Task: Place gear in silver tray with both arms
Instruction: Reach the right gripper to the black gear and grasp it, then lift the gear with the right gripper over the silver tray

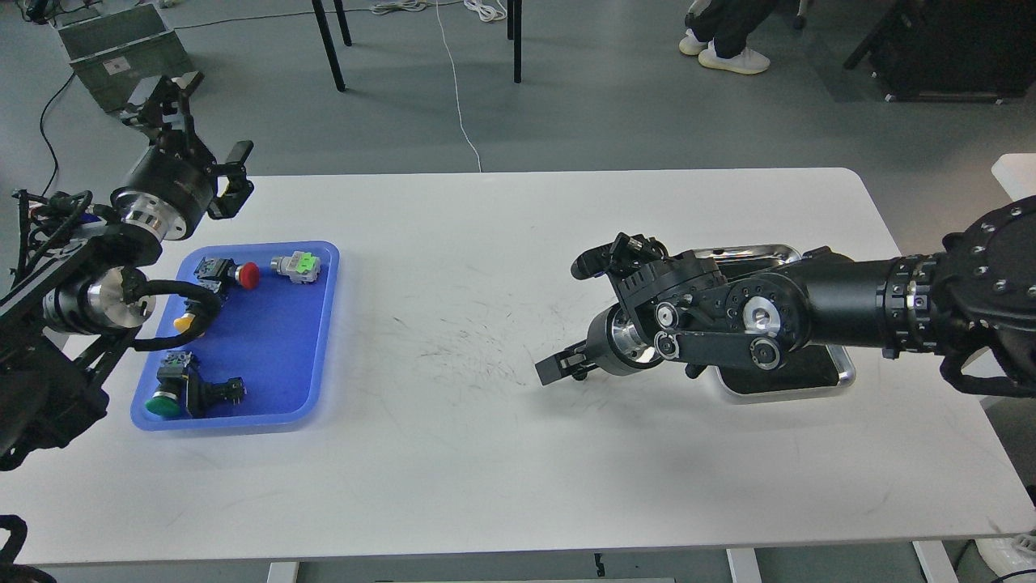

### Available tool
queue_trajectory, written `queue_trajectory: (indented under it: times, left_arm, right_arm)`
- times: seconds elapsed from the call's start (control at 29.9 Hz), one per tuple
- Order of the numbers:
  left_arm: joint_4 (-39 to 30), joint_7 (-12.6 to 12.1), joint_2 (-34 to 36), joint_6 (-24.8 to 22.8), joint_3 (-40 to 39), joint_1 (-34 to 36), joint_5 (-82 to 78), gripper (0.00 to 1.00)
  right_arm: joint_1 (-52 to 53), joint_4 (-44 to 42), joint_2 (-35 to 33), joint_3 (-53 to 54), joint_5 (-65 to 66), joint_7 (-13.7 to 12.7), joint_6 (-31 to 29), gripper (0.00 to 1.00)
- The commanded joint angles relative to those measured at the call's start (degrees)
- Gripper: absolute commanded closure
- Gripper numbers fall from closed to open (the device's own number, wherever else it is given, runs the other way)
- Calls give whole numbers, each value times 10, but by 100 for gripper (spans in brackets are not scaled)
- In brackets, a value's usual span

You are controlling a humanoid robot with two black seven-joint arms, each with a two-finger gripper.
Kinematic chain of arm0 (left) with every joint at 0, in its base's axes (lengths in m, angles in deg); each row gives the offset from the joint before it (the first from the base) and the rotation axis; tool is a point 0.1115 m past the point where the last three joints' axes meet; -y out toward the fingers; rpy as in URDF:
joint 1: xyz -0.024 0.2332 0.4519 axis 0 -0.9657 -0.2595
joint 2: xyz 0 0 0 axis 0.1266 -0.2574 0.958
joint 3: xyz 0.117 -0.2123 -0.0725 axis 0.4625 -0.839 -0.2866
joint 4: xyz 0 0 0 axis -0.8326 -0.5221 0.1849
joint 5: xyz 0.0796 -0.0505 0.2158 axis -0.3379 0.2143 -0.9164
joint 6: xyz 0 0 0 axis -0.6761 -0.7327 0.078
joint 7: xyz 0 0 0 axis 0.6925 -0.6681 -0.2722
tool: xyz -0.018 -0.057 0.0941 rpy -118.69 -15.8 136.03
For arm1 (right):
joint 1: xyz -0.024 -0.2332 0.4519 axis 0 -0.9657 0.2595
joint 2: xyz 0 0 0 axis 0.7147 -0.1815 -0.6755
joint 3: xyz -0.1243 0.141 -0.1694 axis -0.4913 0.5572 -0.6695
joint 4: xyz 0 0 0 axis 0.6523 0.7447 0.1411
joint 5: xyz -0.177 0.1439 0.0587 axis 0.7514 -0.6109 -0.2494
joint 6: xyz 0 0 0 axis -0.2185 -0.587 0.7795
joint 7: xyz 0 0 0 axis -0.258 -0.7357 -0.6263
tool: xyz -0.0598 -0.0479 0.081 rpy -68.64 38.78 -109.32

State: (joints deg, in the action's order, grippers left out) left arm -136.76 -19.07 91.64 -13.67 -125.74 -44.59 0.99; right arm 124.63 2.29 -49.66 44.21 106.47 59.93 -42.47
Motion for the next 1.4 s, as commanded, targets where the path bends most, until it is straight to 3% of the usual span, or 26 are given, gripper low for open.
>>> queue_trajectory:
  times: [0.0,0.33,0.87,1.1,1.37]
  left_arm:
    - [0,0,0,0,0,0,0,2]
    - [0,1,0,0,0,0,0,2]
    - [0,0,0,1,0,0,0,2]
    - [0,1,0,1,-1,0,0,2]
    - [0,1,1,1,-1,1,0,2]
  right_arm:
    - [0,0,1,0,0,0,0,8]
    - [-1,0,2,-9,1,1,0,16]
    - [3,-1,9,-17,1,3,0,45]
    - [1,-3,9,-24,16,3,0,50]
    - [0,-5,9,-25,17,5,0,79]
